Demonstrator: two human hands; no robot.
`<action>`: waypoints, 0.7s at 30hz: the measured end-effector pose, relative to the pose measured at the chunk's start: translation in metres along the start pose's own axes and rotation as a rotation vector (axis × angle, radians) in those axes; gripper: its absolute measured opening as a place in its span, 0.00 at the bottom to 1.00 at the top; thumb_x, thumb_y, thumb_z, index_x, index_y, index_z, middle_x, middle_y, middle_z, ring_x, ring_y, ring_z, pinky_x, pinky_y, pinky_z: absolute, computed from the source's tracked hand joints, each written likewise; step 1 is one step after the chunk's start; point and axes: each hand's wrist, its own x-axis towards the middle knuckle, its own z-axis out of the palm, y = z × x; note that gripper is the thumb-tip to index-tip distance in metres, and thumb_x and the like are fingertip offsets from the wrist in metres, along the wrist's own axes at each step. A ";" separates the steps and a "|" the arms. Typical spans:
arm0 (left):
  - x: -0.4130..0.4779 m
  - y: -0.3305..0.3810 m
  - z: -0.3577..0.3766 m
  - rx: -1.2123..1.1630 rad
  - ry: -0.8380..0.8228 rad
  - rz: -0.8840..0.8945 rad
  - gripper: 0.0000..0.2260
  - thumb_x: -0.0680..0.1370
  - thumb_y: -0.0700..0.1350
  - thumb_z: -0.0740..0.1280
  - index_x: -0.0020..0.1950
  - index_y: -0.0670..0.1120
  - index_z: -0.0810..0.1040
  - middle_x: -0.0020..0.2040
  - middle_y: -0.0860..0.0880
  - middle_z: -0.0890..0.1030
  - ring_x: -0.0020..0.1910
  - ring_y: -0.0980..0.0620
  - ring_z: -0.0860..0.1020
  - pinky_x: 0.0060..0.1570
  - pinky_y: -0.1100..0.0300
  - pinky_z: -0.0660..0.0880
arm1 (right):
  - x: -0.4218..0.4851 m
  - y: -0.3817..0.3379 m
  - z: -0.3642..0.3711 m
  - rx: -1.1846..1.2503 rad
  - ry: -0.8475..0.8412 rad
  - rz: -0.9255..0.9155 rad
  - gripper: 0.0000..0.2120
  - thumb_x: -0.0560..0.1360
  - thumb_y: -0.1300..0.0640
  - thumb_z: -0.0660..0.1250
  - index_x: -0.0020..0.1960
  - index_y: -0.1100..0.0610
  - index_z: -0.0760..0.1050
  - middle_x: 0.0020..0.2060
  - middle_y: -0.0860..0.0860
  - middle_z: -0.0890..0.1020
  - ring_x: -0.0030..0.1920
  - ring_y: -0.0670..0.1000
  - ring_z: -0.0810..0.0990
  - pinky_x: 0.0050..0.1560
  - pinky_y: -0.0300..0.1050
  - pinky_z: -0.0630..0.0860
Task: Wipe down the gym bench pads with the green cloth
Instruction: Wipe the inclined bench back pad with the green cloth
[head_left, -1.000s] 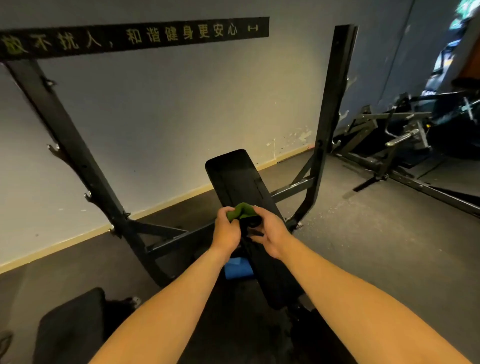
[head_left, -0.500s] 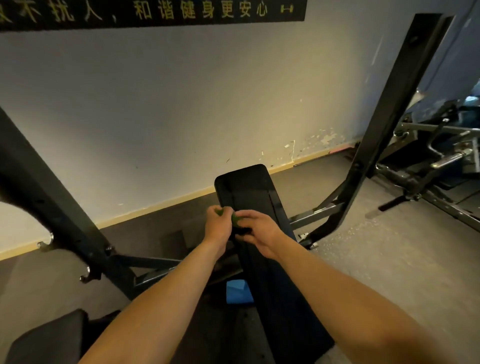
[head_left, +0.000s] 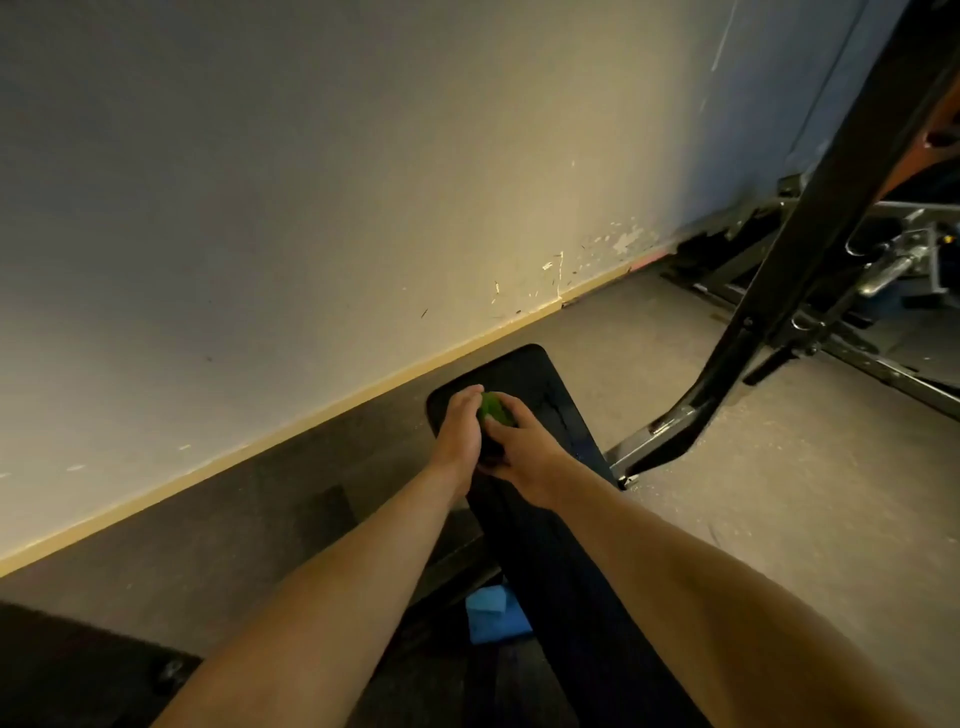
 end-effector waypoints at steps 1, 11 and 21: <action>0.011 -0.001 0.001 0.000 -0.005 -0.017 0.17 0.85 0.53 0.53 0.72 0.54 0.70 0.65 0.47 0.73 0.64 0.47 0.72 0.63 0.49 0.71 | 0.010 -0.002 0.000 0.015 0.018 -0.010 0.16 0.82 0.60 0.62 0.66 0.45 0.73 0.63 0.54 0.76 0.61 0.58 0.78 0.57 0.59 0.80; 0.129 -0.039 -0.025 0.441 -0.012 0.012 0.22 0.83 0.48 0.58 0.77 0.60 0.63 0.77 0.52 0.63 0.61 0.46 0.78 0.59 0.45 0.79 | 0.132 -0.012 -0.030 -0.582 0.379 -0.254 0.18 0.80 0.67 0.61 0.62 0.50 0.77 0.58 0.51 0.74 0.44 0.44 0.76 0.48 0.37 0.78; 0.187 -0.082 -0.035 0.960 0.171 0.180 0.22 0.82 0.47 0.63 0.76 0.46 0.67 0.75 0.46 0.69 0.76 0.46 0.63 0.77 0.49 0.58 | 0.234 0.020 -0.015 -1.224 -0.001 -0.436 0.18 0.82 0.56 0.62 0.72 0.53 0.72 0.78 0.52 0.58 0.79 0.56 0.52 0.78 0.51 0.56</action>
